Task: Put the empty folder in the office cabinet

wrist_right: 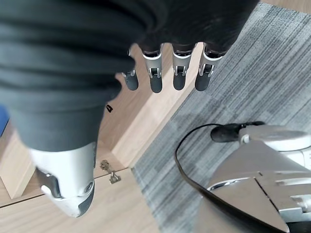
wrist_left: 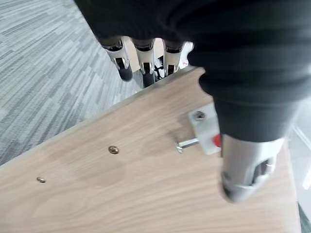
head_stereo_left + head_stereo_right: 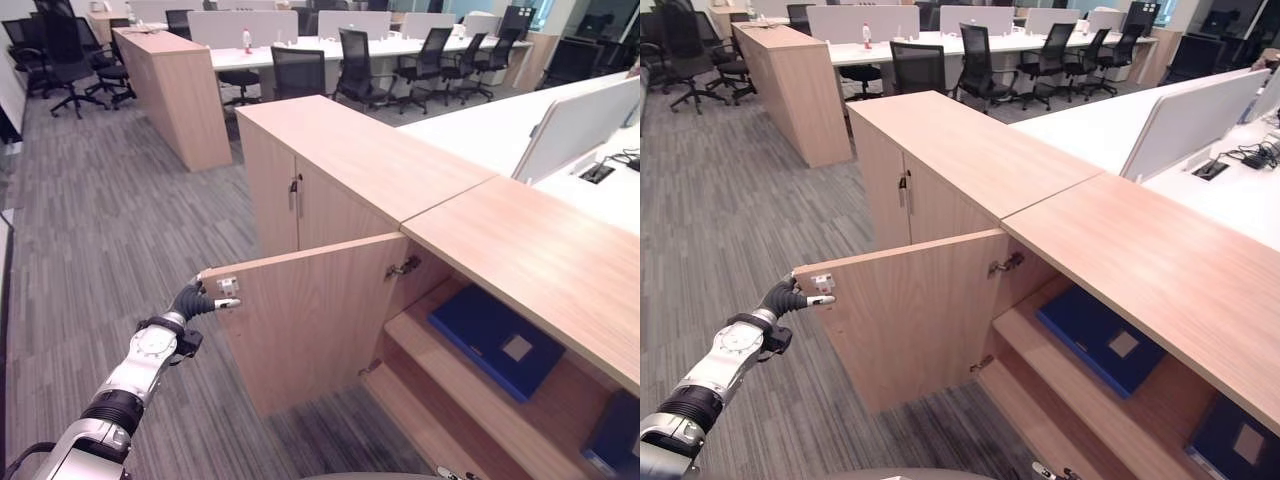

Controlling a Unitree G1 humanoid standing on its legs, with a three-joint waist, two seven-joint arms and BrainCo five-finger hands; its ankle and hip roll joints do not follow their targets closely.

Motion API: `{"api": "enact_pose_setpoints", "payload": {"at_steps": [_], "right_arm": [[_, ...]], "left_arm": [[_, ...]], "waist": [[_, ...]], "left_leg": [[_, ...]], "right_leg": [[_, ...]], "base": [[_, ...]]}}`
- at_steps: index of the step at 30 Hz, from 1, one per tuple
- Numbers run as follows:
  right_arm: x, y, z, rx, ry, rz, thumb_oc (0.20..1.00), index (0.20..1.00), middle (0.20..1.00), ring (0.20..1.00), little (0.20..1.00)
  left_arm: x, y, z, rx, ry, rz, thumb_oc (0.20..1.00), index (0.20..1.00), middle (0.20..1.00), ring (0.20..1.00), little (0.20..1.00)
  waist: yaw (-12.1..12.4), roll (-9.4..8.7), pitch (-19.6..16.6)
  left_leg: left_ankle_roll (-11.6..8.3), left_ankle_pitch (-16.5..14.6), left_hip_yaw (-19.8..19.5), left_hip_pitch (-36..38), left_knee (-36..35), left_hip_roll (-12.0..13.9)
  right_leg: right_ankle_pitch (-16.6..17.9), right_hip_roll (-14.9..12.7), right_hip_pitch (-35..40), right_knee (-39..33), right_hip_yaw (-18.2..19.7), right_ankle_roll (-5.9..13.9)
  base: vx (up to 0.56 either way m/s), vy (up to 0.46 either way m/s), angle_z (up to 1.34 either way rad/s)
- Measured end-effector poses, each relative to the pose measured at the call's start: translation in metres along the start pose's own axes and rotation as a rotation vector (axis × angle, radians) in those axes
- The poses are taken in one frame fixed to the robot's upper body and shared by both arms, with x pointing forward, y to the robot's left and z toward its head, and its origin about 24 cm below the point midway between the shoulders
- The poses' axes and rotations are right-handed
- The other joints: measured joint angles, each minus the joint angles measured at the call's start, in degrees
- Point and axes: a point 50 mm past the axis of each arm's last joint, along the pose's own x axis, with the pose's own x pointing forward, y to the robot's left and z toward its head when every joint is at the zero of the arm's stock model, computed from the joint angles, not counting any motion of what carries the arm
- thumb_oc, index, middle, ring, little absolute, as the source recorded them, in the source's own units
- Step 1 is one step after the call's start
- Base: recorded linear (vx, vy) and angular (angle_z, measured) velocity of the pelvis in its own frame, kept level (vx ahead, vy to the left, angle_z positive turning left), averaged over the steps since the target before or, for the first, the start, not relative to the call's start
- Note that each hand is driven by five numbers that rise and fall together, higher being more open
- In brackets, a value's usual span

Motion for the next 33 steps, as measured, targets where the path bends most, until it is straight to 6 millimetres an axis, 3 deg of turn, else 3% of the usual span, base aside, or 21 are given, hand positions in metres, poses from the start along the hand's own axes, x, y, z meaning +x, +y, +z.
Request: {"api": "enact_pose_setpoints", "payload": {"at_steps": [16, 25, 30, 32, 33], "right_arm": [[0.001, 0.002, 0.004, -0.001, -0.006, 0.002, 1.000, 1.000, 1.000, 1.000, 1.000], [0.002, 0.004, 0.008, 0.017, -0.011, 0.001, 1.000, 1.000, 1.000, 1.000, 1.000], [0.006, 0.009, 0.034, 0.087, -0.074, -0.010, 1.000, 1.000, 1.000, 1.000, 1.000], [0.008, 0.014, 0.046, 0.095, -0.101, 0.000, 1.000, 1.000, 1.000, 1.000, 1.000], [0.008, 0.017, 0.051, 0.097, -0.112, 0.008, 1.000, 1.000, 1.000, 1.000, 1.000]], "left_arm": [[0.004, -0.052, -0.021, -0.194, 0.093, -0.010, 1.000, 1.000, 1.000, 1.000, 1.000], [-0.020, -0.066, -0.020, -0.194, 0.039, -0.124, 1.000, 1.000, 1.000, 1.000, 1.000], [-0.035, -0.064, -0.011, -0.223, -0.023, -0.169, 1.000, 1.000, 1.000, 1.000, 1.000], [-0.037, -0.063, -0.010, -0.225, -0.030, -0.193, 1.000, 1.000, 1.000, 1.000, 1.000], [-0.039, -0.064, -0.013, -0.244, -0.021, -0.200, 1.000, 1.000, 1.000, 1.000, 1.000]], "waist": [[2.0, 0.26, 0.3], [3.5, 0.25, 2.9], [4.8, 0.78, 7.3], [5.3, 1.38, 9.2], [5.7, 1.76, 9.7]], "left_leg": [[0.02, 0.0, 0.1, -0.4, 0.0, -0.2], [0.09, 0.1, 0.0, -0.6, 0.0, -0.4], [1.08, 1.2, 3.6, -3.5, 0.4, -0.7], [1.74, 1.5, 5.4, -4.0, 0.6, -0.9], [2.30, 1.6, 7.0, -4.2, 0.6, -0.9]], "right_leg": [[0.4, -0.1, -0.4, 0.0, 0.3, 0.10], [0.6, -0.4, -0.5, 0.0, 0.2, 0.12], [1.8, -0.9, -8.1, 4.8, 3.2, 0.55], [3.7, -1.0, -10.5, 5.8, 1.9, 0.01], [6.4, -0.9, -11.3, 4.3, -0.2, -1.01]], "base": [[0.00, 0.000, 0.00], [-0.04, 0.013, 0.00], [-0.20, -0.024, -0.33], [-0.20, 0.013, -0.50], [-0.21, 0.036, -1.28]]}}
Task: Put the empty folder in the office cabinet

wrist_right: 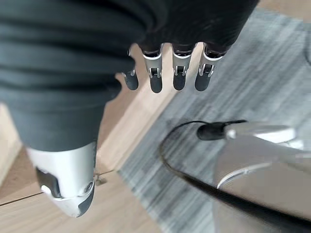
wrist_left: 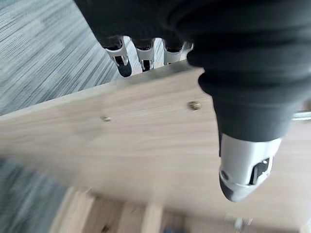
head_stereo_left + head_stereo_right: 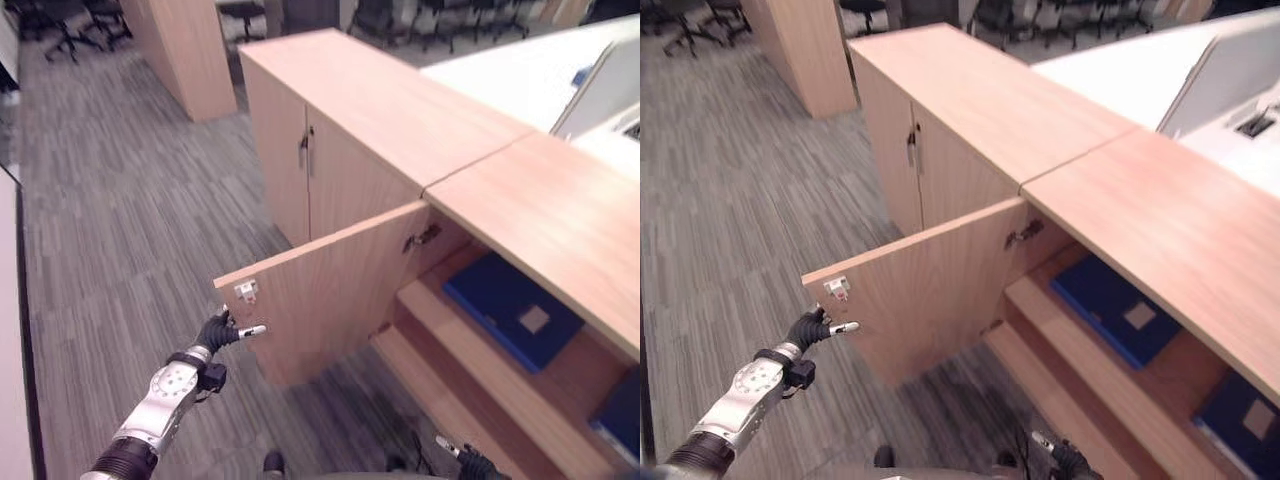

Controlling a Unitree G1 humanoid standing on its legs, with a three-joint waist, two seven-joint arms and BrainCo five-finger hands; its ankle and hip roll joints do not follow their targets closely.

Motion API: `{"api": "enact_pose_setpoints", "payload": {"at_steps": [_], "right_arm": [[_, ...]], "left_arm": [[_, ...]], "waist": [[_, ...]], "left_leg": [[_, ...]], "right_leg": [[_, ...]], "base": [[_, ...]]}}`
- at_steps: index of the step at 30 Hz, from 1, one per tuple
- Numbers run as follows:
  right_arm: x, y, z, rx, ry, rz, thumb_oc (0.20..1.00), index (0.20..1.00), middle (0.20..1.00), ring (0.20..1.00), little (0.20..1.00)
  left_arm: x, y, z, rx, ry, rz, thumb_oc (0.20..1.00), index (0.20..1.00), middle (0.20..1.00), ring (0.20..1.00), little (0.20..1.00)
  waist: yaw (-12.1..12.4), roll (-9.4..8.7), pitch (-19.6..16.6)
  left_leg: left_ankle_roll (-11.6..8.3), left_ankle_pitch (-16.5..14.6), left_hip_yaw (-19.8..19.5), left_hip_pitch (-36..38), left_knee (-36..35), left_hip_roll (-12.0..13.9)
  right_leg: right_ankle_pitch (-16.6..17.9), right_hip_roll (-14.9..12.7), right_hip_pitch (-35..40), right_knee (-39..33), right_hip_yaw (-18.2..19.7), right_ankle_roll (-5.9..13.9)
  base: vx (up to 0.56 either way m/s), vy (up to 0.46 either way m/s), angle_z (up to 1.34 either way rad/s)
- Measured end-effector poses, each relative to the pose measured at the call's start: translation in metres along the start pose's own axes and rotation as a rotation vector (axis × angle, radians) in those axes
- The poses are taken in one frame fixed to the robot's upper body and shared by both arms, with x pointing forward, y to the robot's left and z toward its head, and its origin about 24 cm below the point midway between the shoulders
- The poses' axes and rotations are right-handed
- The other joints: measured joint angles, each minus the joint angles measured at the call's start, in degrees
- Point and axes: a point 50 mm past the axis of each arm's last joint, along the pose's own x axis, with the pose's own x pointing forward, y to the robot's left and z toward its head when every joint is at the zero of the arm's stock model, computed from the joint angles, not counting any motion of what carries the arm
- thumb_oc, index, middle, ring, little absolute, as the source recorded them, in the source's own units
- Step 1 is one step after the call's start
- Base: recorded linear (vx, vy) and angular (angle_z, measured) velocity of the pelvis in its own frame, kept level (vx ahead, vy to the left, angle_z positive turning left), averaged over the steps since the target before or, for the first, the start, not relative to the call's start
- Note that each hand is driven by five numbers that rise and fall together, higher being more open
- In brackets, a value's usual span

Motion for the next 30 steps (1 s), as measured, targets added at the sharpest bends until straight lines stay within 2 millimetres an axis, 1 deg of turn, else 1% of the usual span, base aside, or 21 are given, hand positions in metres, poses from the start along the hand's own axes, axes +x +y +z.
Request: {"api": "enact_pose_setpoints", "payload": {"at_steps": [1, 2, 3, 5, 6, 12, 14, 16, 17, 18, 19, 20, 21, 22, 24, 25, 26, 27, 28, 29, 30], "right_arm": [[0.003, 0.009, 0.012, 0.005, -0.031, 0.020, 1.000, 1.000, 1.000, 1.000, 1.000], [0.003, 0.009, 0.016, 0.005, -0.038, 0.021, 1.000, 1.000, 1.000, 1.000, 1.000], [0.003, 0.010, 0.017, 0.006, -0.041, 0.023, 1.000, 1.000, 1.000, 1.000, 1.000], [0.003, 0.008, 0.012, 0.005, -0.029, 0.019, 1.000, 1.000, 1.000, 1.000, 1.000], [0.002, 0.008, 0.012, 0.005, -0.027, 0.019, 1.000, 1.000, 1.000, 1.000, 1.000], [-0.004, -0.030, -0.005, -0.041, 0.017, -0.071, 1.000, 1.000, 1.000, 1.000, 1.000], [-0.003, -0.030, 0.000, -0.078, 0.003, -0.057, 1.000, 1.000, 1.000, 1.000, 1.000], [-0.001, -0.026, 0.005, -0.087, -0.001, -0.051, 1.000, 1.000, 1.000, 1.000, 1.000], [0.000, -0.023, 0.008, -0.087, -0.005, -0.044, 1.000, 1.000, 1.000, 1.000, 1.000], [0.001, -0.010, 0.009, -0.088, -0.003, -0.012, 1.000, 1.000, 1.000, 1.000, 1.000], [0.001, 0.007, 0.002, -0.091, 0.009, 0.030, 1.000, 1.000, 1.000, 1.000, 1.000], [0.001, 0.009, 0.002, -0.100, 0.008, 0.035, 1.000, 1.000, 1.000, 1.000, 1.000], [0.002, 0.012, 0.010, -0.118, -0.014, 0.043, 1.000, 1.000, 1.000, 1.000, 1.000], [0.004, 0.015, 0.026, -0.133, -0.058, 0.050, 1.000, 1.000, 1.000, 1.000, 1.000], [0.005, 0.013, 0.030, -0.134, -0.066, 0.039, 1.000, 1.000, 1.000, 1.000, 1.000], [0.005, 0.012, 0.028, -0.133, -0.058, 0.030, 1.000, 1.000, 1.000, 1.000, 1.000], [0.005, 0.008, 0.029, -0.135, -0.063, 0.017, 1.000, 1.000, 1.000, 1.000, 1.000], [0.005, 0.006, 0.033, -0.137, -0.073, 0.011, 1.000, 1.000, 1.000, 1.000, 1.000], [0.006, 0.000, 0.039, -0.147, -0.085, -0.003, 1.000, 1.000, 1.000, 1.000, 1.000], [0.006, -0.004, 0.047, -0.150, -0.101, -0.014, 1.000, 1.000, 1.000, 1.000, 1.000], [0.006, -0.002, 0.045, -0.148, -0.097, -0.008, 1.000, 1.000, 1.000, 1.000, 1.000]], "left_arm": [[-0.005, -0.001, 0.003, -0.030, -0.021, 0.000, 1.000, 1.000, 1.000, 1.000, 1.000], [-0.006, -0.004, 0.003, -0.051, -0.023, -0.009, 1.000, 1.000, 1.000, 1.000, 1.000], [-0.009, -0.007, 0.001, -0.063, -0.021, -0.016, 1.000, 1.000, 1.000, 1.000, 1.000], [-0.015, -0.011, -0.001, -0.072, -0.017, -0.050, 1.000, 1.000, 1.000, 1.000, 1.000], [-0.014, -0.013, 0.003, -0.071, -0.028, -0.077, 1.000, 1.000, 1.000, 1.000, 1.000], [-0.027, -0.054, -0.022, -0.123, 0.061, -0.239, 1.000, 1.000, 1.000, 1.000, 1.000], [-0.028, -0.058, -0.023, -0.147, 0.066, -0.245, 1.000, 1.000, 1.000, 1.000, 1.000], [-0.028, -0.058, -0.023, -0.156, 0.072, -0.251, 1.000, 1.000, 1.000, 1.000, 1.000], [-0.027, -0.061, -0.023, -0.162, 0.071, -0.261, 1.000, 1.000, 1.000, 1.000, 1.000], [-0.031, -0.062, -0.027, -0.175, 0.090, -0.248, 1.000, 1.000, 1.000, 1.000, 1.000], [-0.029, -0.059, -0.026, -0.137, 0.105, -0.273, 1.000, 1.000, 1.000, 1.000, 1.000], [-0.024, -0.068, -0.026, -0.160, 0.109, -0.283, 1.000, 1.000, 1.000, 1.000, 1.000], [-0.017, -0.076, -0.023, -0.171, 0.106, -0.291, 1.000, 1.000, 1.000, 1.000, 1.000], [-0.006, -0.090, -0.011, -0.187, 0.057, -0.324, 1.000, 1.000, 1.000, 1.000, 1.000], [0.008, -0.109, 0.015, -0.191, -0.044, -0.398, 1.000, 1.000, 1.000, 1.000, 1.000], [0.019, -0.117, 0.037, -0.170, -0.128, -0.443, 1.000, 1.000, 1.000, 1.000, 1.000], [0.035, -0.138, 0.088, -0.178, -0.318, -0.514, 1.000, 1.000, 1.000, 1.000, 1.000], [0.038, -0.144, 0.104, -0.186, -0.388, -0.535, 1.000, 1.000, 1.000, 1.000, 1.000], [0.039, -0.151, 0.119, -0.200, -0.444, -0.554, 1.000, 1.000, 1.000, 1.000, 1.000], [0.040, -0.152, 0.135, -0.201, -0.507, -0.562, 1.000, 1.000, 1.000, 1.000, 1.000], [0.041, -0.148, 0.147, -0.183, -0.555, -0.553, 1.000, 1.000, 1.000, 1.000, 1.000]], "waist": [[2.2, 1.45, 1.4], [2.5, 2.96, 2.1], [2.9, 3.82, 2.3], [3.9, 3.71, 2.3], [3.5, 3.05, 2.1], [1.0, 7.14, -0.2], [0.1, 7.27, -0.5], [-0.1, 8.02, -1.0], [-0.6, 8.72, -1.5], [-0.5, 7.74, -1.8], [-1.1, 2.41, -3.2], [-1.6, 1.95, -3.4], [-1.7, 1.74, -3.6], [-1.3, 2.54, -3.4], [-1.4, 3.19, -3.2], [-1.9, 2.40, -2.7], [-4.2, 1.86, -1.6], [-4.2, 2.37, -1.4], [-4.0, 4.48, -1.5], [-3.3, 7.55, -0.6], [-3.6, 6.73, 0.0]], "left_leg": [[1.60, 0.0, 4.4, -0.5, -0.6, 1.4], [1.93, 0.5, 6.3, -0.4, 0.1, 2.2], [1.94, 0.5, 7.5, 0.1, 0.1, 2.7], [1.78, -0.2, 9.7, 1.3, 0.1, 2.5], [1.40, -0.2, 10.5, 1.7, 0.4, 2.2], [-0.94, -1.3, 13.6, 2.5, 4.3, 5.1], [-2.83, -2.3, 16.0, 2.2, 6.0, 5.5], [-1.97, -3.2, 16.7, 1.8, 5.7, 6.1], [-3.30, -2.4, 18.1, 1.5, 6.3, 7.1], [-4.95, -2.5, 21.9, 2.3, 8.1, 9.0], [-5.33, -3.3, 18.8, 1.6, 16.2, 8.4], [-5.14, -3.3, 15.7, 0.0, 19.1, 9.0], [-4.31, -3.1, 10.5, -1.6, 21.4, 8.7], [-3.95, -3.2, 4.7, -1.1, 18.3, 6.8], [-3.89, -3.1, 1.2, 0.5, 13.2, 5.7], [-3.61, -3.3, -4.6, 2.0, 8.3, 3.8], [-3.45, -3.2, -12.7, 2.5, 3.4, 2.0], [-3.35, -3.2, -13.7, 1.4, 4.0, 1.7], [-2.64, -3.9, -16.6, 0.9, 1.8, 1.7], [-2.01, -7.2, -21.5, 1.5, -0.5, 4.3], [-2.01, -9.6, -24.3, 1.9, -0.2, 3.9]], "right_leg": [[0.7, 0.2, -1.1, -1.6, -10.5, -2.71], [-4.2, -0.8, -3.0, 8.9, -15.9, -3.63], [-8.9, -2.1, -3.9, 18.1, -18.3, -3.20], [-13.4, -4.1, -2.5, 22.5, -20.4, -2.74], [-14.2, -3.8, 0.1, 18.2, -20.2, -2.02], [-14.8, -0.1, -0.2, 16.7, -16.2, -3.35], [-15.3, -0.3, -2.5, 18.5, -14.1, -4.09], [-14.4, 1.1, -3.6, 17.4, -11.1, -3.43], [-15.1, 2.2, -5.3, 21.1, -11.0, -3.48], [-18.4, 3.9, -8.3, 30.8, -9.1, -5.89], [-20.9, 5.1, -6.9, 27.4, -5.9, -10.99], [-19.7, 5.8, -6.8, 26.2, -4.6, -9.50], [-17.6, 7.1, -6.5, 23.4, -2.0, -9.66], [-14.9, 8.8, -5.6, 16.8, 1.6, -8.81], [-13.7, 9.2, -4.1, 12.0, 1.8, -9.13], [-10.5, 9.7, -3.4, 10.2, 4.8, -10.15], [-7.0, 10.2, -3.1, 7.7, 9.3, -9.99], [-6.9, 10.4, -2.9, 5.3, 11.5, -9.71], [-7.0, 12.3, -1.9, 1.8, 13.1, -8.70], [-9.1, 15.1, -5.2, 12.3, 11.2, -10.45], [-12.8, 15.0, -4.6, 16.2, 12.5, -10.86]], "base": [[-0.15, -0.016, -1.28], [-0.11, -0.030, -1.24], [-0.03, -0.049, -0.65], [0.01, -0.126, -0.71], [0.02, -0.173, -0.63], [-0.01, -0.189, -0.34], [0.00, -0.091, -0.63], [0.01, -0.180, -0.66], [-0.01, -0.182, -0.74], [-0.04, -0.111, -0.98], [-0.02, -0.101, -0.95], [-0.01, -0.037, -0.88], [0.08, 0.041, -1.43], [0.10, 0.055, -1.64], [0.09, 0.053, -1.09], [0.11, 0.032, -0.56], [0.12, 0.018, -0.73], [0.18, 0.035, -1.02], [0.18, 0.024, -1.49], [0.22, 0.010, -1.45], [0.17, -0.010, -1.28]]}}
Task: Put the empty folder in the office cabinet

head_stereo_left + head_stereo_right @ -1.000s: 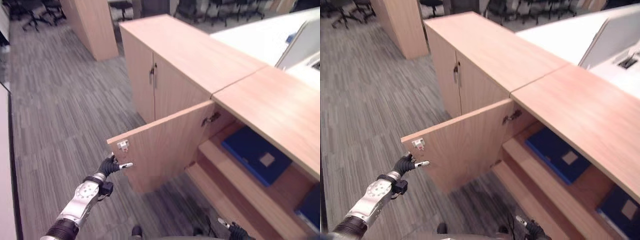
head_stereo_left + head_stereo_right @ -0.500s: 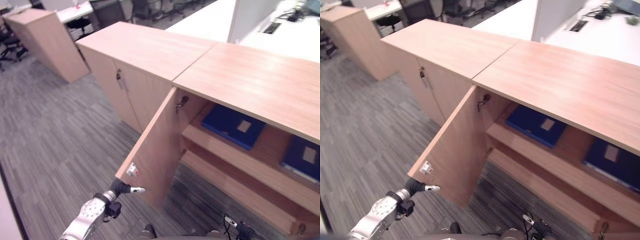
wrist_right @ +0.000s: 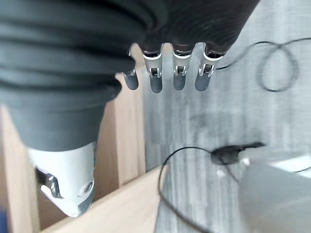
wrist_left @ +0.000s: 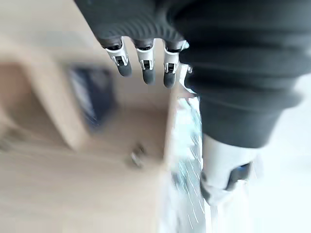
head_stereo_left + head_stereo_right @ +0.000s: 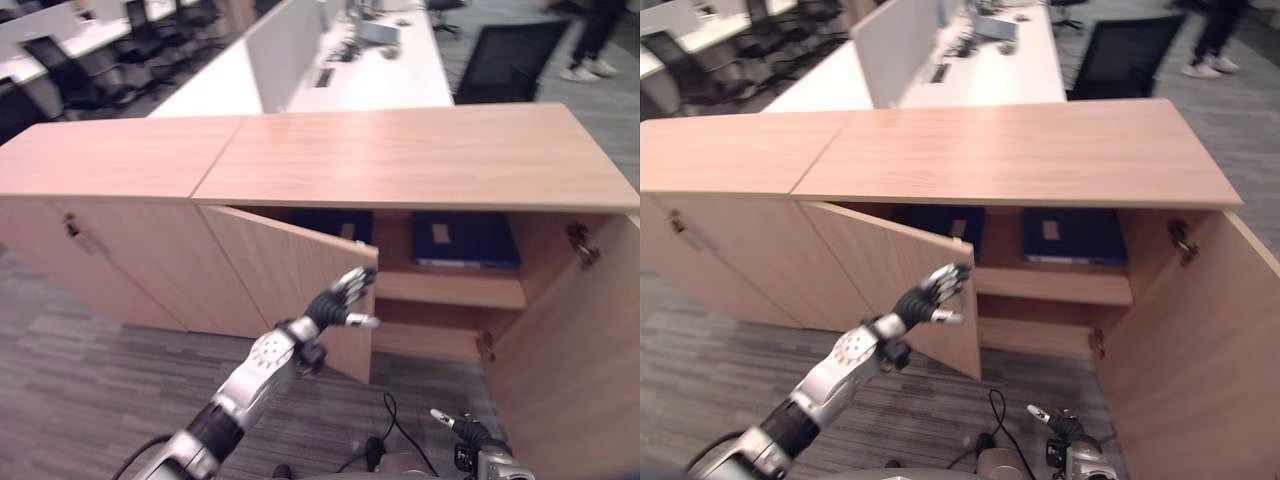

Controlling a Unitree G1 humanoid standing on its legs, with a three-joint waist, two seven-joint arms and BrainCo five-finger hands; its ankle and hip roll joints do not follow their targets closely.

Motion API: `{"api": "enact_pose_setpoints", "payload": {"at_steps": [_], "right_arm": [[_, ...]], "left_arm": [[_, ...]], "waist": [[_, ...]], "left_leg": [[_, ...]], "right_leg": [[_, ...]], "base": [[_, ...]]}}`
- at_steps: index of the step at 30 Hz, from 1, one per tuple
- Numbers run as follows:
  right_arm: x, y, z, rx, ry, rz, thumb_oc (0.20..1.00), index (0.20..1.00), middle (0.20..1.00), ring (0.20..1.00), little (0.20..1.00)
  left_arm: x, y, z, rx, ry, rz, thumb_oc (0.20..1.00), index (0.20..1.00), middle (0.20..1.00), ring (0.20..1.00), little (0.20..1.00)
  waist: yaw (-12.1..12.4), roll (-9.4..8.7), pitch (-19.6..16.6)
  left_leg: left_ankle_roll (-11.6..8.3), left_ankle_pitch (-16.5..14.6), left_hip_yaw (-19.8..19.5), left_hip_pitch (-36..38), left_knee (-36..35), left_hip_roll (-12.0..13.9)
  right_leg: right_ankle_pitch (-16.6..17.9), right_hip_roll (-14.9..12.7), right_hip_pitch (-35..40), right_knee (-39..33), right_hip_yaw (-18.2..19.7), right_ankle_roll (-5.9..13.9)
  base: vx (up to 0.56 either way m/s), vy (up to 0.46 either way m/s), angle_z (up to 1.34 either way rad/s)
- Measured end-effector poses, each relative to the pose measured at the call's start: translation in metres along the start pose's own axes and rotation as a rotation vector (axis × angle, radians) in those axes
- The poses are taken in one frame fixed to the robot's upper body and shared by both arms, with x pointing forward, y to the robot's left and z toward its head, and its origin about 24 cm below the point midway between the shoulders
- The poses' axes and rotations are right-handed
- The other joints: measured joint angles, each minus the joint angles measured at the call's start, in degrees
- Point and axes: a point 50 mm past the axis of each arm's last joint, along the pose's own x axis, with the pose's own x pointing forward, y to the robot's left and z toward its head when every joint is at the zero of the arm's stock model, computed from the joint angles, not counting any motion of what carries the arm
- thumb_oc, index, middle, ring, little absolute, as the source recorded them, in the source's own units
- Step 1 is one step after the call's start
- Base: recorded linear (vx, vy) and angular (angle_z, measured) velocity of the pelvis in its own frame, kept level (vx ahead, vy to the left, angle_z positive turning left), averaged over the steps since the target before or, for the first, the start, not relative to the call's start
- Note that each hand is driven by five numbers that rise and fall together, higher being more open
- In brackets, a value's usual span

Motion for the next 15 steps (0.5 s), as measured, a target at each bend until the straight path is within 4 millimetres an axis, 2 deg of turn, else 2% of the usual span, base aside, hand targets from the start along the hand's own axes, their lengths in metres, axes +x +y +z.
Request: {"api": "enact_pose_setpoints", "payload": {"at_steps": [1, 2, 4, 5, 6, 7, 8, 9, 10, 11, 12, 14, 15], "right_arm": [[0.000, -0.002, 0.002, 0.005, -0.006, -0.009, 1.000, 1.000, 1.000, 1.000, 1.000], [0.000, -0.002, -0.001, 0.003, -0.001, -0.007, 1.000, 1.000, 1.000, 1.000, 1.000], [-0.002, -0.007, -0.009, -0.002, 0.018, -0.015, 1.000, 1.000, 1.000, 1.000, 1.000], [-0.004, -0.015, -0.015, -0.019, 0.032, -0.033, 1.000, 1.000, 1.000, 1.000, 1.000], [-0.007, -0.012, -0.027, -0.009, 0.065, -0.024, 1.000, 1.000, 1.000, 1.000, 1.000], [-0.010, -0.009, -0.041, -0.003, 0.101, -0.016, 1.000, 1.000, 1.000, 1.000, 1.000], [-0.013, -0.008, -0.051, 0.002, 0.131, -0.012, 1.000, 1.000, 1.000, 1.000, 1.000], [-0.014, -0.008, -0.055, 0.004, 0.148, -0.011, 1.000, 1.000, 1.000, 1.000, 1.000], [-0.015, -0.001, -0.060, 0.017, 0.160, 0.003, 1.000, 1.000, 1.000, 1.000, 1.000], [-0.015, 0.005, -0.059, 0.032, 0.152, 0.017, 1.000, 1.000, 1.000, 1.000, 1.000], [-0.011, -0.001, -0.046, 0.027, 0.118, 0.005, 1.000, 1.000, 1.000, 1.000, 1.000], [-0.009, -0.002, -0.034, 0.026, 0.068, 0.014, 1.000, 1.000, 1.000, 1.000, 1.000], [-0.010, -0.002, -0.037, 0.024, 0.071, 0.019, 1.000, 1.000, 1.000, 1.000, 1.000]], "left_arm": [[-0.001, 0.004, -0.005, -0.014, 0.005, 0.042, 1.000, 1.000, 1.000, 1.000, 1.000], [-0.005, 0.011, -0.015, -0.012, 0.054, 0.080, 1.000, 1.000, 1.000, 1.000, 1.000], [-0.008, 0.026, -0.025, -0.021, 0.097, 0.175, 1.000, 1.000, 1.000, 1.000, 1.000], [-0.011, 0.037, -0.027, -0.035, 0.100, 0.261, 1.000, 1.000, 1.000, 1.000, 1.000], [-0.016, 0.047, -0.029, -0.035, 0.111, 0.320, 1.000, 1.000, 1.000, 1.000, 1.000], [-0.022, 0.055, -0.034, -0.032, 0.138, 0.371, 1.000, 1.000, 1.000, 1.000, 1.000], [-0.028, 0.062, -0.036, -0.019, 0.157, 0.406, 1.000, 1.000, 1.000, 1.000, 1.000], [-0.032, 0.068, -0.035, -0.010, 0.157, 0.430, 1.000, 1.000, 1.000, 1.000, 1.000], [-0.039, 0.080, -0.033, 0.028, 0.170, 0.461, 1.000, 1.000, 1.000, 1.000, 1.000], [-0.049, 0.096, -0.031, 0.077, 0.201, 0.501, 1.000, 1.000, 1.000, 1.000, 1.000], [-0.055, 0.107, -0.036, 0.075, 0.235, 0.568, 1.000, 1.000, 1.000, 1.000, 1.000], [-0.063, 0.133, -0.038, 0.128, 0.314, 0.661, 1.000, 1.000, 1.000, 1.000, 1.000], [-0.065, 0.145, -0.035, 0.133, 0.330, 0.726, 1.000, 1.000, 1.000, 1.000, 1.000]], "waist": [[-0.5, 1.15, 1.0], [-0.6, 0.20, 1.1], [-1.0, -0.92, 1.3], [-1.7, 1.08, 1.3], [-2.2, -0.08, 1.9], [-2.4, -0.50, 2.1], [-2.4, -0.30, 2.2], [-2.3, -0.22, 1.9], [-3.3, -2.39, 1.1], [-3.7, -5.52, -0.4], [-4.9, -3.02, -0.1], [-5.8, -1.61, -1.1], [-6.6, -1.61, -2.1]], "left_leg": [[-2.21, 3.3, -2.9, -0.1, 1.7, -0.1], [-1.37, 3.3, -3.4, -1.0, 1.8, -2.5], [-0.29, 2.6, -2.6, -3.8, 3.3, -5.2], [1.77, 1.9, -0.7, -6.1, 3.7, -3.9], [1.63, 5.4, 1.8, -5.0, 3.5, -4.3], [1.68, 5.5, 2.8, -3.8, 2.4, -4.4], [1.70, 5.5, 3.7, -2.2, 0.6, -3.7], [1.61, 5.5, 4.6, -1.5, -0.3, -3.3], [0.18, 5.2, 6.3, -1.0, 0.7, -4.2], [1.53, 5.2, 8.9, -1.7, 2.1, -6.3], [1.48, 6.0, 9.6, -1.9, 2.7, -4.7], [1.65, 6.6, 12.5, -1.3, 2.2, -4.8], [2.07, 8.0, 13.6, -0.9, 1.1, -5.0]], "right_leg": [[-0.6, 1.0, 1.0, -0.5, 2.4, 0.46], [-0.3, 0.1, 1.4, -2.4, 5.7, 0.19], [-0.1, -2.2, 1.4, -5.5, 8.7, 0.54], [1.6, -1.8, 1.7, -8.1, 9.2, 3.42], [3.7, -2.8, 2.8, -9.3, 10.4, 5.95], [3.5, -3.1, 3.6, -9.2, 10.7, 6.39], [2.4, -2.1, 2.9, -4.4, 9.6, 7.53], [-0.1, -1.1, 2.3, 0.8, 9.1, 8.32], [-1.1, -2.2, 3.2, 0.4, 9.1, 7.55], [-1.5, -5.2, 4.0, -2.8, 11.1, 6.79], [-2.1, -3.8, 4.3, -4.0, 11.4, 7.03], [0.3, -4.8, 6.1, -9.2, 13.4, 8.20], [1.9, -5.6, 6.8, -12.2, 13.5, 9.67]], "base": [[0.13, 0.008, -1.04], [0.08, 0.016, -1.04], [0.08, 0.054, -0.98], [0.13, 0.125, -0.94], [0.11, 0.123, -0.82], [0.12, 0.116, -0.55], [0.12, 0.128, -0.45], [0.12, 0.129, -0.38], [0.07, 0.095, -0.31], [0.08, 0.116, -0.40], [0.08, 0.116, -0.66], [0.06, 0.098, -0.80], [0.06, 0.108, -0.72]]}}
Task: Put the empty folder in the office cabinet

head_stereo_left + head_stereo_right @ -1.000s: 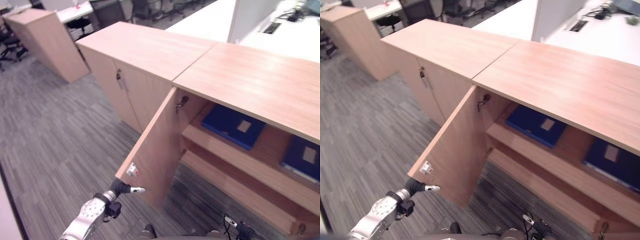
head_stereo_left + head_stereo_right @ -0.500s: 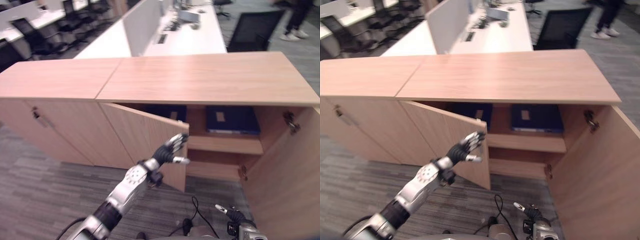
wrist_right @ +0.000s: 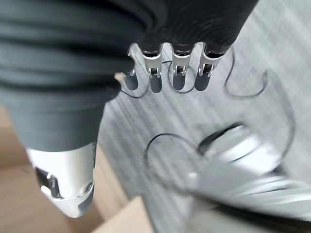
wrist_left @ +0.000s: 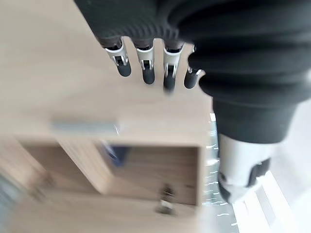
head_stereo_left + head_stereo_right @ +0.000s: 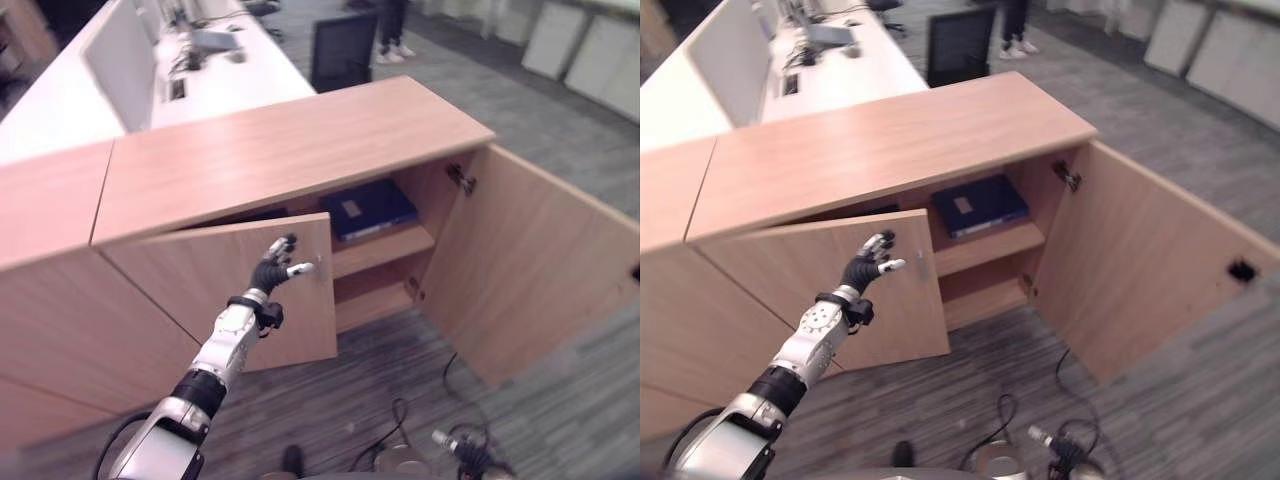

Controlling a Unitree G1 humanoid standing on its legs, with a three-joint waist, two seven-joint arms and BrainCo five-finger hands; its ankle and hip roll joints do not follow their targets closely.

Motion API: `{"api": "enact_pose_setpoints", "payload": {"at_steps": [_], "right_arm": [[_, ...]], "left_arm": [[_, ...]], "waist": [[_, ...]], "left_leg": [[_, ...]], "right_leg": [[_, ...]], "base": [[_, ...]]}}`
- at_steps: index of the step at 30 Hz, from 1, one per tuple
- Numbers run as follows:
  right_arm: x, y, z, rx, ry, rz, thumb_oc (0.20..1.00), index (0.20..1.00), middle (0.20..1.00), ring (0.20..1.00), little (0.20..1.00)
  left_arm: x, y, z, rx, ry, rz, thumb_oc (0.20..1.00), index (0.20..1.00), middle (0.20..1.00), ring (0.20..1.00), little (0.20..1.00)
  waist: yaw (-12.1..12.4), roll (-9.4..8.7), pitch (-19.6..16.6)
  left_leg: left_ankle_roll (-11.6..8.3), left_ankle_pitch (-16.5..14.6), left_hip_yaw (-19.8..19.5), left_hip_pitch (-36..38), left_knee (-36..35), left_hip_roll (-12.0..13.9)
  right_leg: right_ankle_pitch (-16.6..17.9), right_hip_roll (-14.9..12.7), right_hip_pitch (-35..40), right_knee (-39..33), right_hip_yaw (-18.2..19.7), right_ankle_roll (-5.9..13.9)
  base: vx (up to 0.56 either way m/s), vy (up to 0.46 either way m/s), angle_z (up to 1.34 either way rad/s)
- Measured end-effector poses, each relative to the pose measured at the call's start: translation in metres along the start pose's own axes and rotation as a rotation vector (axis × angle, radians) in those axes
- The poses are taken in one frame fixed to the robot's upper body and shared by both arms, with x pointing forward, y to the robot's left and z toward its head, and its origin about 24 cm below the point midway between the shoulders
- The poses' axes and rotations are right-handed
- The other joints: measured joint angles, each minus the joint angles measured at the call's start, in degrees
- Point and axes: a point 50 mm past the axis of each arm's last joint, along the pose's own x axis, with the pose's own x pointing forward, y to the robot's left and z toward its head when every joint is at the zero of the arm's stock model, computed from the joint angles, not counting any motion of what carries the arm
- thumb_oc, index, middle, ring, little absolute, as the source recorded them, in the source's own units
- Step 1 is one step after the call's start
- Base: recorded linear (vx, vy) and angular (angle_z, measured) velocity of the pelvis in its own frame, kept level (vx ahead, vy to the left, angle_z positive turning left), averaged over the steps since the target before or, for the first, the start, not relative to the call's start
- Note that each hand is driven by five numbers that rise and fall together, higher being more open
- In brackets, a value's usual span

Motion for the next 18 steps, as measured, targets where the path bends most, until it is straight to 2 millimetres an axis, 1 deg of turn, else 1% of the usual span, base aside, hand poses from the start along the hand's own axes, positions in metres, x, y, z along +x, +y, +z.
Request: {"api": "enact_pose_setpoints", "payload": {"at_steps": [1, 2, 3, 4, 5, 6, 7, 8, 10, 12, 15, 18], "right_arm": [[-0.001, 0.003, -0.006, -0.002, 0.015, 0.009, 1.000, 1.000, 1.000, 1.000, 1.000], [-0.004, 0.007, -0.019, -0.003, 0.045, 0.020, 1.000, 1.000, 1.000, 1.000, 1.000], [-0.004, 0.011, -0.020, -0.011, 0.046, 0.036, 1.000, 1.000, 1.000, 1.000, 1.000], [-0.004, 0.014, -0.020, -0.014, 0.045, 0.046, 1.000, 1.000, 1.000, 1.000, 1.000], [-0.005, 0.014, -0.023, -0.015, 0.052, 0.049, 1.000, 1.000, 1.000, 1.000, 1.000], [-0.005, 0.014, -0.025, -0.014, 0.059, 0.050, 1.000, 1.000, 1.000, 1.000, 1.000], [-0.007, 0.013, -0.029, -0.013, 0.069, 0.051, 1.000, 1.000, 1.000, 1.000, 1.000], [-0.008, 0.012, -0.034, -0.011, 0.080, 0.052, 1.000, 1.000, 1.000, 1.000, 1.000], [-0.009, 0.012, -0.037, -0.010, 0.089, 0.052, 1.000, 1.000, 1.000, 1.000, 1.000], [-0.009, 0.012, -0.037, -0.010, 0.087, 0.053, 1.000, 1.000, 1.000, 1.000, 1.000], [-0.007, 0.013, -0.029, -0.007, 0.066, 0.064, 1.000, 1.000, 1.000, 1.000, 1.000], [-0.006, 0.013, -0.028, -0.006, 0.061, 0.070, 1.000, 1.000, 1.000, 1.000, 1.000]], "left_arm": [[0.003, 0.007, 0.005, 0.000, -0.012, 0.029, 1.000, 1.000, 1.000, 1.000, 1.000], [0.008, 0.013, 0.006, 0.014, 0.009, 0.052, 1.000, 1.000, 1.000, 1.000, 1.000], [0.010, 0.024, 0.007, 0.035, 0.026, 0.082, 1.000, 1.000, 1.000, 1.000, 1.000], [0.009, 0.034, 0.007, 0.045, 0.040, 0.115, 1.000, 1.000, 1.000, 1.000, 1.000], [0.009, 0.040, 0.008, 0.055, 0.041, 0.134, 1.000, 1.000, 1.000, 1.000, 1.000], [0.009, 0.043, 0.009, 0.060, 0.043, 0.143, 1.000, 1.000, 1.000, 1.000, 1.000], [0.010, 0.045, 0.012, 0.058, 0.036, 0.149, 1.000, 1.000, 1.000, 1.000, 1.000], [0.009, 0.047, 0.012, 0.064, 0.044, 0.132, 1.000, 1.000, 1.000, 1.000, 1.000], [0.011, 0.044, 0.013, 0.058, 0.039, 0.127, 1.000, 1.000, 1.000, 1.000, 1.000], [0.013, 0.047, 0.017, 0.060, 0.042, 0.135, 1.000, 1.000, 1.000, 1.000, 1.000], [0.014, 0.048, 0.019, 0.058, 0.041, 0.132, 1.000, 1.000, 1.000, 1.000, 1.000], [0.014, 0.049, 0.018, 0.049, 0.042, 0.137, 1.000, 1.000, 1.000, 1.000, 1.000]], "waist": [[-0.6, -0.28, -0.6], [-0.9, -1.71, -2.3], [-2.0, -2.65, -2.4], [-2.6, -3.39, -2.8], [-3.0, -4.29, -3.2], [-3.3, -4.31, -3.4], [-3.5, -4.97, -3.8], [-3.4, -5.87, -4.4], [-3.8, -5.84, -4.4], [-4.0, -5.42, -4.2], [-4.2, -4.92, -4.2], [-4.0, -4.97, -4.2]], "left_leg": [[0.02, 0.0, 1.4, 1.2, -0.5, -0.3], [0.27, 0.1, 3.3, 1.5, -1.1, -0.9], [0.79, 0.4, 4.3, 1.9, -0.9, -1.1], [1.40, 0.1, 5.8, 2.3, -1.3, -1.3], [1.84, -0.4, 7.0, 2.7, -1.0, -1.7], [2.32, -0.3, 7.7, 2.7, -1.5, -1.6], [2.49, -0.8, 9.2, 3.0, -1.5, -1.9], [2.49, -0.9, 11.5, 3.8, -1.0, -2.4], [2.34, -1.4, 12.0, 4.1, -1.1, -2.5], [2.13, -1.6, 12.7, 4.4, -1.5, -2.0], [1.52, -2.2, 12.8, 4.6, -1.6, -1.5], [1.46, -2.3, 12.9, 4.6, -1.6, -1.3]], "right_leg": [[0.8, -1.0, 1.1, -2.2, 0.6, 0.33], [1.2, -1.7, 0.6, -3.9, 1.6, 0.26], [1.8, -1.9, 0.7, -4.7, 2.7, 0.24], [2.4, -2.3, 0.5, -5.3, 2.6, 0.71], [3.0, -2.9, 0.7, -6.2, 2.8, 0.58], [3.6, -3.7, 1.0, -6.4, 2.6, 1.46], [4.2, -3.9, 0.4, -6.8, 2.6, 2.20], [7.9, -5.1, -0.1, -6.9, 2.5, 2.90], [8.6, -5.1, 0.3, -7.9, 2.6, 2.65], [8.8, -4.7, 0.4, -8.2, 2.8, 2.44], [8.8, -3.8, 0.5, -8.2, 2.9, 2.34], [8.6, -3.8, 0.4, -8.2, 2.8, 2.49]], "base": [[0.08, 0.154, -0.79], [0.09, 0.207, -0.72], [0.08, 0.178, -0.77], [0.06, 0.143, -0.71], [0.04, 0.104, -0.60], [0.04, 0.104, -0.55], [0.05, 0.115, -0.73], [0.04, 0.091, -0.69], [0.03, 0.080, -0.35], [0.02, 0.077, -0.12], [0.02, 0.095, -0.06], [0.01, 0.025, -0.01]]}}
